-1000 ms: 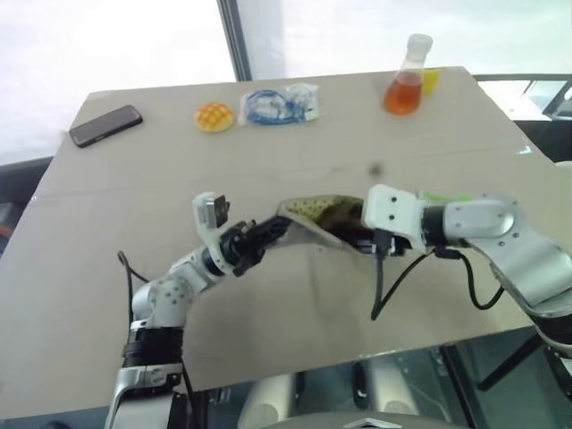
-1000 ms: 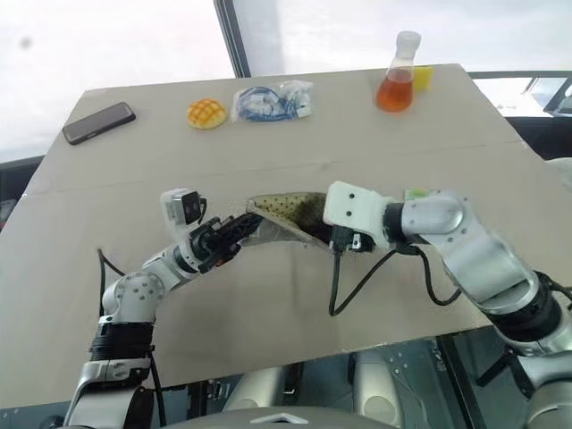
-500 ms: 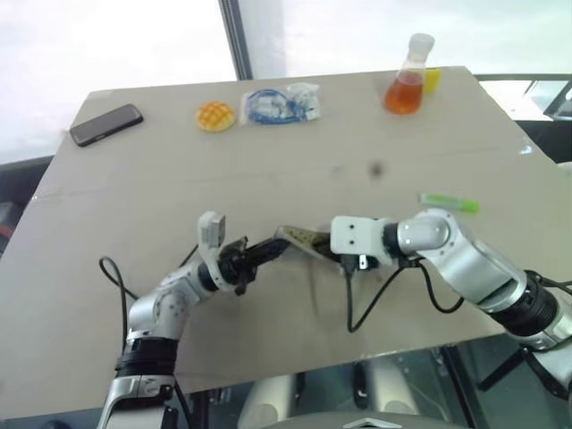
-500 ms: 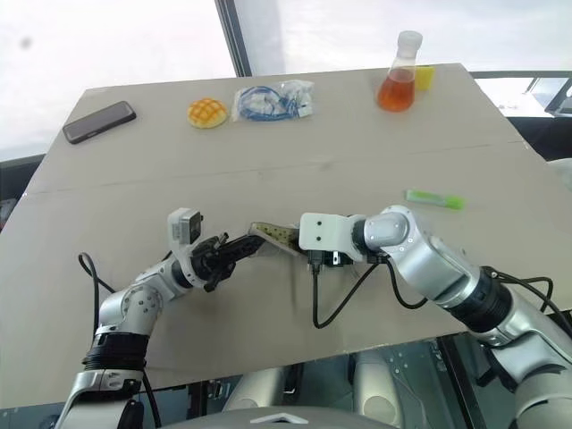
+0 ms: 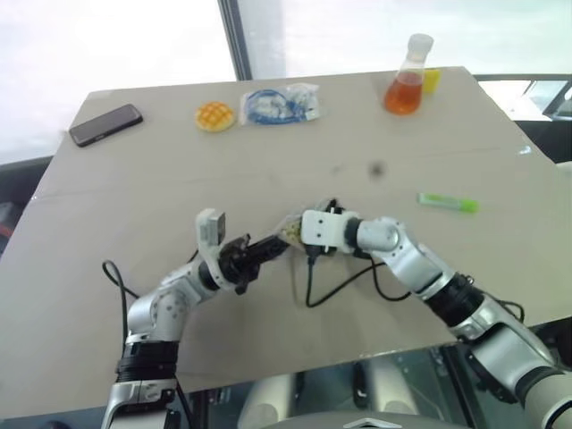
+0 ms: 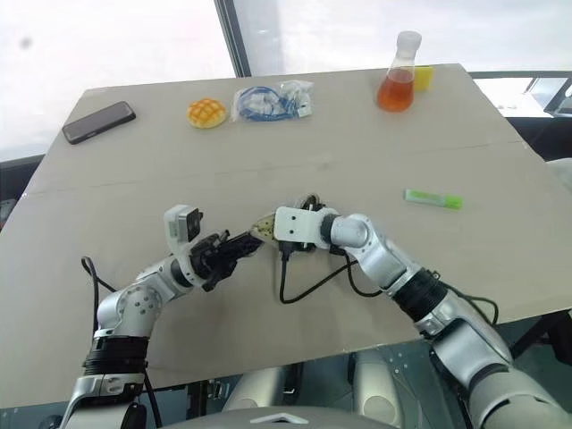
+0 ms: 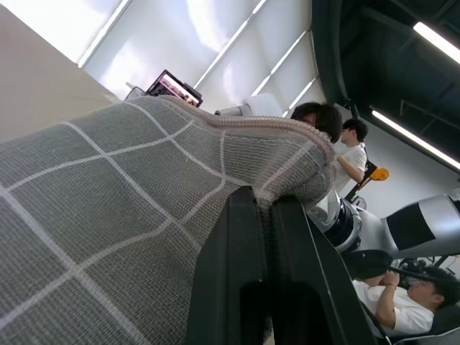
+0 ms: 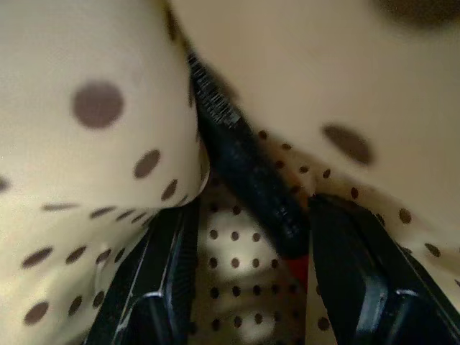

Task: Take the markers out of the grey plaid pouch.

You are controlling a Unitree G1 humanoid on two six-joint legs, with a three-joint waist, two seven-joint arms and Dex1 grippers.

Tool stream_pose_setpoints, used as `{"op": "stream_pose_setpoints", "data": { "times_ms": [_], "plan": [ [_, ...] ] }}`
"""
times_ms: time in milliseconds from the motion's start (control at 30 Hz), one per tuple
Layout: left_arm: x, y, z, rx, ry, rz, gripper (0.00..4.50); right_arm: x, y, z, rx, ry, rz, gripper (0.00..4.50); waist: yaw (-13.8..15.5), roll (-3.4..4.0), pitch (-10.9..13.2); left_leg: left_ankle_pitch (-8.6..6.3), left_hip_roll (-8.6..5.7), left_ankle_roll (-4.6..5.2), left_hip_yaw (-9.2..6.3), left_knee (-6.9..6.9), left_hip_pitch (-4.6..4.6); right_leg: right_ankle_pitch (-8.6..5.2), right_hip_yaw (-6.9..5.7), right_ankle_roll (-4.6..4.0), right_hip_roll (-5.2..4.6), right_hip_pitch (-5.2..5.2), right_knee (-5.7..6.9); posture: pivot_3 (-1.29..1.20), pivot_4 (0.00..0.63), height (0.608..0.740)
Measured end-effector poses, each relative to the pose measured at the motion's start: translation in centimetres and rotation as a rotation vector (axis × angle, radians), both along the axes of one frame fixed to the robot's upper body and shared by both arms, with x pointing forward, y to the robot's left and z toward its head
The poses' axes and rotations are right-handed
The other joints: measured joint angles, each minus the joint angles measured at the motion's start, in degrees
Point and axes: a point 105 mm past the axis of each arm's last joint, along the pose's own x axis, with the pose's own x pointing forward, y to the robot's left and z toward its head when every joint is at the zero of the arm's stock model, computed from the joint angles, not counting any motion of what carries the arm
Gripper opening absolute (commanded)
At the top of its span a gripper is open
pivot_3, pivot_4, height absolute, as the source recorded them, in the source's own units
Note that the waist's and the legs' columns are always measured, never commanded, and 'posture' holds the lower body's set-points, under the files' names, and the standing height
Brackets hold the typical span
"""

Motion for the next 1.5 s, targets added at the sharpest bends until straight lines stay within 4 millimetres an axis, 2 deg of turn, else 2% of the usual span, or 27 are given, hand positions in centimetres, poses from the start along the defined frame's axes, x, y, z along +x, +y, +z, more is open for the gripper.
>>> {"op": "stream_pose_setpoints", "data": {
  "times_ms": [133,367,400,433,500,533,567,667,800,1000,1100,1167,1267,1500],
  "plan": [
    [-0.2,-0.3,0.5,0.005,-0.013,-0.021,0.0,-0.2,0.4,0.3,0.103,-0.015,0.009,2.45,-0.09,0.01,0.01,0.04,0.02,0.03,0.01,0.0,0.02,0.01,0.04,-0.03,0.06,-0.01,0.01,0.0,0.15,0.74],
    [0.1,0.2,0.5,0.025,-0.007,0.008,0.0,1.1,1.1,-0.4,0.123,-0.04,-0.022,2.45,-0.26,0.01,0.01,0.14,0.32,-0.14,0.03,-0.02,0.1,0.02,0.05,-0.44,0.38,0.0,0.04,0.0,0.15,0.74],
    [0.1,0.2,0.5,0.029,-0.008,0.019,0.0,1.4,1.4,-0.6,0.126,-0.037,-0.026,1.93,-0.31,0.01,0.0,0.18,0.35,-0.21,0.04,-0.03,0.13,0.04,0.07,-0.48,0.41,0.0,0.04,0.0,0.15,0.74],
    [0.2,0.3,0.4,0.032,-0.008,0.024,0.0,1.6,1.4,-0.8,0.129,-0.033,-0.032,1.65,-0.33,0.01,0.0,0.21,0.37,-0.25,0.04,-0.06,0.15,0.05,0.07,-0.49,0.42,0.0,0.04,0.0,0.15,0.74],
    [0.2,0.2,0.2,0.037,-0.005,0.036,0.0,2.0,1.3,-1.2,0.123,-0.029,-0.045,0.68,-0.33,0.01,0.0,0.25,0.38,-0.3,0.04,-0.08,0.18,0.05,0.07,-0.49,0.43,0.02,0.05,0.0,0.15,0.74],
    [0.3,0.2,0.2,0.034,-0.011,0.043,0.0,2.1,1.2,-1.2,0.126,-0.039,-0.043,0.4,-0.33,0.0,0.0,0.25,0.39,-0.31,0.04,-0.09,0.19,0.04,0.07,-0.48,0.44,0.02,0.05,0.0,0.15,0.74],
    [0.3,0.1,0.2,0.03,-0.016,0.045,0.0,2.1,1.1,-1.1,0.129,-0.042,-0.043,0.35,-0.33,0.0,0.0,0.25,0.41,-0.31,0.05,-0.08,0.23,0.03,0.07,-0.47,0.44,0.05,0.05,0.0,0.15,0.74],
    [0.4,-0.1,0.2,0.018,-0.035,0.055,0.0,2.0,0.3,-0.8,0.128,-0.062,-0.04,0.34,-0.22,0.01,0.0,0.25,0.44,-0.31,0.07,-0.11,0.26,0.02,0.1,-0.45,0.46,0.07,0.06,0.0,0.15,0.74],
    [1.0,-0.6,0.3,-0.01,-0.069,0.077,0.0,1.3,-2.1,-0.1,0.127,-0.05,-0.055,0.3,0.4,0.01,0.01,0.25,0.4,-0.31,0.04,-0.09,0.14,0.02,0.05,-0.45,0.41,0.04,0.02,0.0,0.15,0.74],
    [2.5,0.3,0.6,0.003,-0.132,0.155,0.0,-1.0,-6.1,1.5,0.147,0.101,-0.06,0.3,0.08,0.02,0.02,0.25,0.47,-0.29,0.06,-0.1,0.03,-0.01,0.04,-0.4,0.42,-0.1,0.0,0.0,0.15,0.74],
    [2.9,0.5,0.6,0.005,-0.145,0.174,0.0,-2.0,-6.5,3.5,0.189,0.147,-0.035,0.3,0.04,0.01,0.02,0.25,0.53,-0.29,0.08,-0.1,-0.01,-0.02,0.02,-0.38,0.44,-0.14,0.0,0.0,0.15,0.74],
    [3.0,0.5,0.6,0.007,-0.148,0.177,0.0,-2.4,-6.4,3.7,0.204,0.172,-0.026,0.3,0.14,0.01,0.02,0.25,0.52,-0.29,0.08,-0.1,-0.03,-0.03,0.01,-0.37,0.42,-0.14,0.0,0.0,0.15,0.74],
    [3.4,0.9,0.4,0.02,-0.159,0.204,0.0,-3.4,-7.5,4.7,0.267,0.257,-0.013,0.3,0.63,-0.02,0.04,0.25,0.45,-0.28,0.06,-0.09,-0.1,-0.02,-0.02,-0.37,0.35,-0.13,-0.11,0.0,0.15,0.74],
    [4.5,1.1,0.3,0.045,-0.176,0.262,0.0,-5.7,-7.9,8.8,0.456,0.327,0.08,0.3,0.75,-0.03,0.05,0.23,0.48,-0.27,0.02,-0.1,-0.12,-0.02,-0.06,-0.36,0.34,-0.13,-0.15,0.0,0.15,0.74]
  ]
}}
